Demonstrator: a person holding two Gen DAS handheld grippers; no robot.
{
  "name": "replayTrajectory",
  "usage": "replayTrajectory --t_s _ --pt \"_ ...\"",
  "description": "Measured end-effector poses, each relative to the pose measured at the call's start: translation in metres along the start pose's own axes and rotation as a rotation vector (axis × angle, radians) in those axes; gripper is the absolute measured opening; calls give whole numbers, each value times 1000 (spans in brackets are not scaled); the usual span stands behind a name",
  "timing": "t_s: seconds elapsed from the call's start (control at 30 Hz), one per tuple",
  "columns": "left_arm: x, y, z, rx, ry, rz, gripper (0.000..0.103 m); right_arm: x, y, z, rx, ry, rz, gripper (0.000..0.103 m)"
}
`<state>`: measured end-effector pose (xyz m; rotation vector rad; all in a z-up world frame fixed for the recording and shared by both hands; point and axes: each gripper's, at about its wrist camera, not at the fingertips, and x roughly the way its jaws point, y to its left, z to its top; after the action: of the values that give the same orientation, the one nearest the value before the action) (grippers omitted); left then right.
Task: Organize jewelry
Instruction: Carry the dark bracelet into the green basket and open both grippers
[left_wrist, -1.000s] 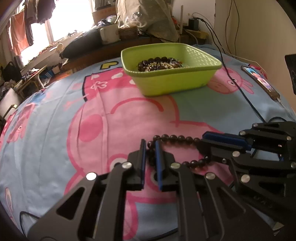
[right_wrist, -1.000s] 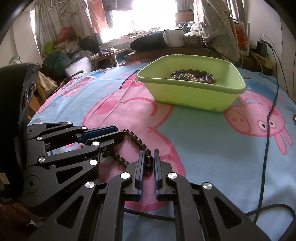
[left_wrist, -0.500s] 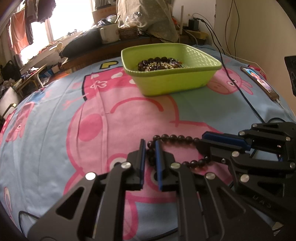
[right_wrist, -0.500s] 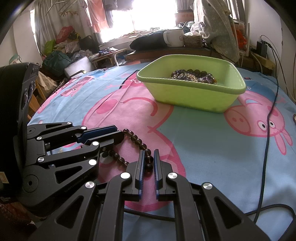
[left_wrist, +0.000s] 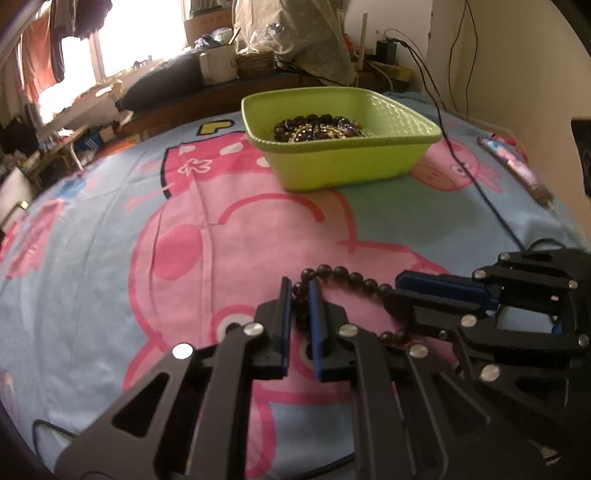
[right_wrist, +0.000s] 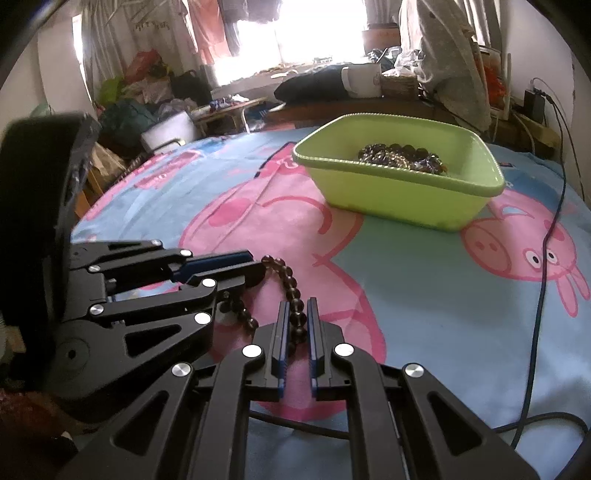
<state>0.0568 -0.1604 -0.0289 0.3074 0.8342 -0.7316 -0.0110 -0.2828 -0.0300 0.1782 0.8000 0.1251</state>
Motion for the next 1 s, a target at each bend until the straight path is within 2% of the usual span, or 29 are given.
replayTrajectory --t_s 0.13,0.27,0.4,0.5,0.7,0.83,1.0 --pt "-1 16 0 -80 8 -121 9 -9 -6 -1 31 -41 31 0" --pt "-7 18 4 -111 3 -202 9 -14 -4 0 37 -56 65 0" --pt "-25 14 17 -101 -37 -246 9 -27 -4 11 33 -98 91 0" --pt "-40 14 39 -95 -79 -281 9 -39 -10 28 45 -150 108 0" --pt "-41 16 96 -60 -144 -256 9 -50 -36 81 69 -243 89 0" --pt "-20 16 134 -54 -148 -241 9 -35 -60 110 101 -247 53 0" --pt "18 19 168 -83 -126 -229 9 -10 -87 127 155 -232 -3 0"
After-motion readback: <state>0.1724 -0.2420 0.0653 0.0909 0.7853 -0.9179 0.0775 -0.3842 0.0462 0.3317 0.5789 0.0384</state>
